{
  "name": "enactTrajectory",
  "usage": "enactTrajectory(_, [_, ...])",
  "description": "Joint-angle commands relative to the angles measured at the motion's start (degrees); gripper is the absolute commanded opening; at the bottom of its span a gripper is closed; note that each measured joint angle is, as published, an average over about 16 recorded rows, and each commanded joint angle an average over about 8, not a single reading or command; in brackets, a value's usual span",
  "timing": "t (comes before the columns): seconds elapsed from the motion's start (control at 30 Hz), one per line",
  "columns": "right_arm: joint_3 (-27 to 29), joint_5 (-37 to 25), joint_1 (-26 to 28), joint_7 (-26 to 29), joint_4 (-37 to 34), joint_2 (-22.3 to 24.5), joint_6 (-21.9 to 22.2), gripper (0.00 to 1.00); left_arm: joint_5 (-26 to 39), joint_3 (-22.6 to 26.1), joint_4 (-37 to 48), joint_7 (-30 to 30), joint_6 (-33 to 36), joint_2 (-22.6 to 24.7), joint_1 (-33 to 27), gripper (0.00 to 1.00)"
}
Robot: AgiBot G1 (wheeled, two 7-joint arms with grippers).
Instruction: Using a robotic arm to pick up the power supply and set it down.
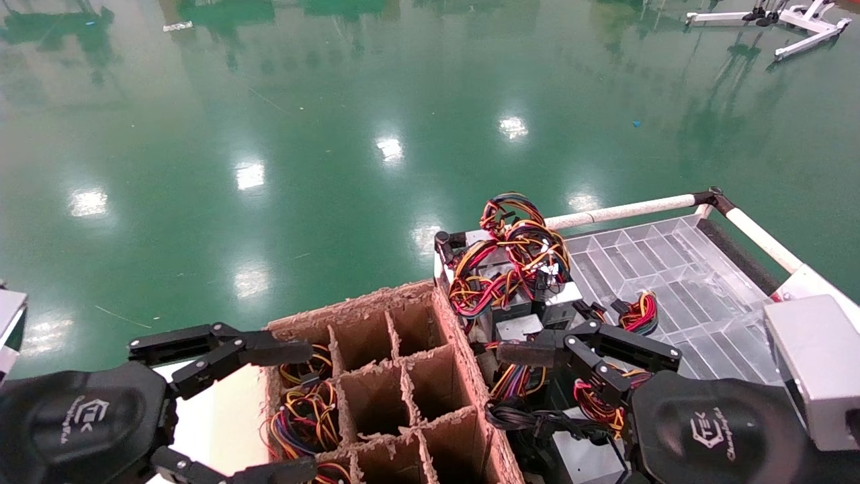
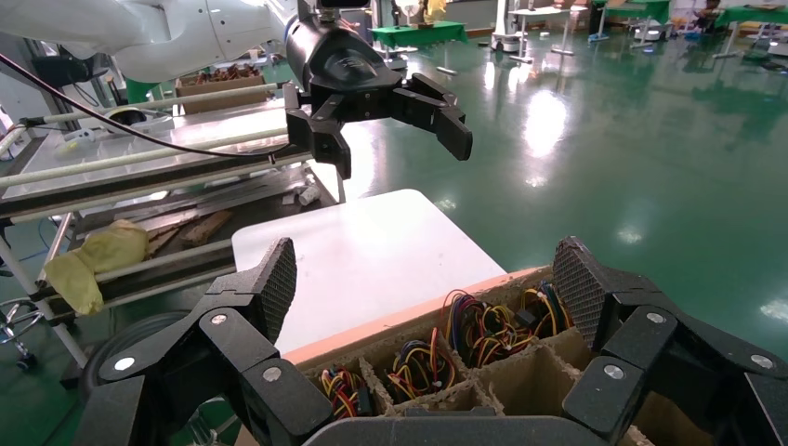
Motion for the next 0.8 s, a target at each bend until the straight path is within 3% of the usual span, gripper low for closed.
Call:
enactTrajectory(0.03, [0.0, 0.0, 0.0, 0.0, 0.0, 0.0, 0.0, 1.0, 0.0, 0.0, 0.0, 0.0, 0.0, 0.0, 0.0, 0.0])
enactTrajectory(0.43, [-0.46, -0.72, -0.1, -0.04, 0.17, -0.35, 0.01, 1.0, 0.0, 0.0, 0.0, 0.0, 0.0, 0.0, 0.0, 0.0])
enactTrajectory(0.8, [-8.03, -12.73, 3.07, 0.59, 2.48, -6.53, 0.13, 1.0, 0.0, 0.0, 0.0, 0.0, 0.0, 0.0, 0.0, 0.0])
